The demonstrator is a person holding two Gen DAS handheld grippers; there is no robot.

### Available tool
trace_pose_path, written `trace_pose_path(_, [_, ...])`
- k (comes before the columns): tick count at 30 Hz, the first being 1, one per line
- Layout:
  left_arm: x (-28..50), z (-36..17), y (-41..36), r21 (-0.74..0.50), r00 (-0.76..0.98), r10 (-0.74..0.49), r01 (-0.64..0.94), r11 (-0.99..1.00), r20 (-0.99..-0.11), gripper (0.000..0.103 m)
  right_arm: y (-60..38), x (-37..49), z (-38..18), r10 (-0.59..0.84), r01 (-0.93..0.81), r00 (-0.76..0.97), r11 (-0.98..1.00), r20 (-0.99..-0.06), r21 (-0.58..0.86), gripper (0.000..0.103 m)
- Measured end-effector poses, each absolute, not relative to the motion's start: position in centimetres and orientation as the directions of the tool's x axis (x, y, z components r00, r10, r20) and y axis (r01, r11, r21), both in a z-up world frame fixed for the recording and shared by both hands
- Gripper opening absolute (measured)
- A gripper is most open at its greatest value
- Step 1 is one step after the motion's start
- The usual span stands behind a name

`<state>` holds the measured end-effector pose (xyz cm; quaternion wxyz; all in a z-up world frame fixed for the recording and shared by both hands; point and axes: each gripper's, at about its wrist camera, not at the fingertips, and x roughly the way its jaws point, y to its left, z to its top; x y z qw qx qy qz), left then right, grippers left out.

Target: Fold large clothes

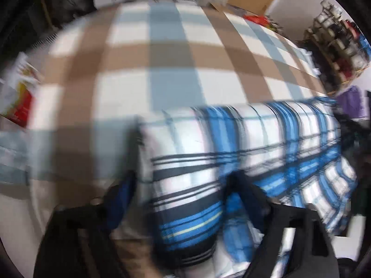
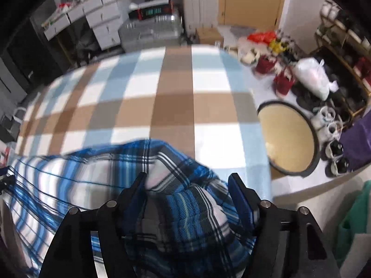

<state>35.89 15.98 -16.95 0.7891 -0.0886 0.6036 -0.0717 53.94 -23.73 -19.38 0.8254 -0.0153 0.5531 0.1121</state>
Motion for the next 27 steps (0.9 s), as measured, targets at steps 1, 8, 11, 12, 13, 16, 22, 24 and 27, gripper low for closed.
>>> trace_pose_path(1, [35.6, -16.8, 15.5, -0.216, 0.279, -0.212, 0.015, 0.976, -0.937, 0.055, -23.6, 54.0, -19.9, 0.175, -0.213, 0.345, 0.971, -0.922, 0.105, 0.065])
trace_pose_path(8, [34.7, -16.5, 11.1, 0.093, 0.329, 0.033, 0.168, 0.981, -0.944, 0.023, -21.1, 53.8, -19.9, 0.153, -0.33, 0.355, 0.943, -0.922, 0.029, 0.035])
trace_pose_path(11, [36.4, -16.7, 10.4, 0.227, 0.356, 0.141, 0.216, 0.95, -0.924, 0.02, -19.7, 54.7, -19.7, 0.137, -0.335, 0.368, 0.942, -0.92, 0.007, 0.031])
trace_pose_path(12, [37.1, -16.8, 10.6, 0.255, 0.363, 0.165, 0.218, 0.942, -0.917, 0.02, -19.3, 54.9, -19.6, 0.139, -0.34, 0.374, 0.941, -0.917, 0.004, 0.029])
trace_pose_path(13, [38.1, -16.8, 10.9, 0.283, 0.369, 0.188, 0.223, 0.933, -0.91, 0.02, -18.9, 55.2, -19.5, 0.14, -0.338, 0.387, 0.941, -0.911, 0.001, 0.029])
trace_pose_path(16, [40.8, -16.9, 12.8, 0.365, 0.41, 0.253, 0.221, 0.904, -0.876, 0.02, -18.5, 56.6, -18.9, 0.176, -0.295, 0.437, 0.954, -0.882, 0.044, 0.028])
trace_pose_path(22, [42.0, -12.4, 18.2, 0.17, 0.436, 0.141, 0.027, 0.985, -0.889, 0.022, -18.5, 58.5, -19.1, 0.14, -0.279, 0.459, 0.96, -0.877, 0.007, 0.046])
trace_pose_path(24, [40.6, -9.6, 19.1, 0.105, 0.485, 0.104, -0.024, 0.994, -0.868, 0.024, -18.5, 58.0, -17.7, 0.077, -0.263, 0.514, 0.962, -0.854, -0.071, 0.053])
trace_pose_path(27, [39.0, -5.8, 17.3, 0.122, 0.59, 0.102, -0.006, 0.992, -0.801, 0.044, -18.1, 56.1, -13.8, 0.034, -0.22, 0.659, 0.964, -0.751, -0.149, 0.059])
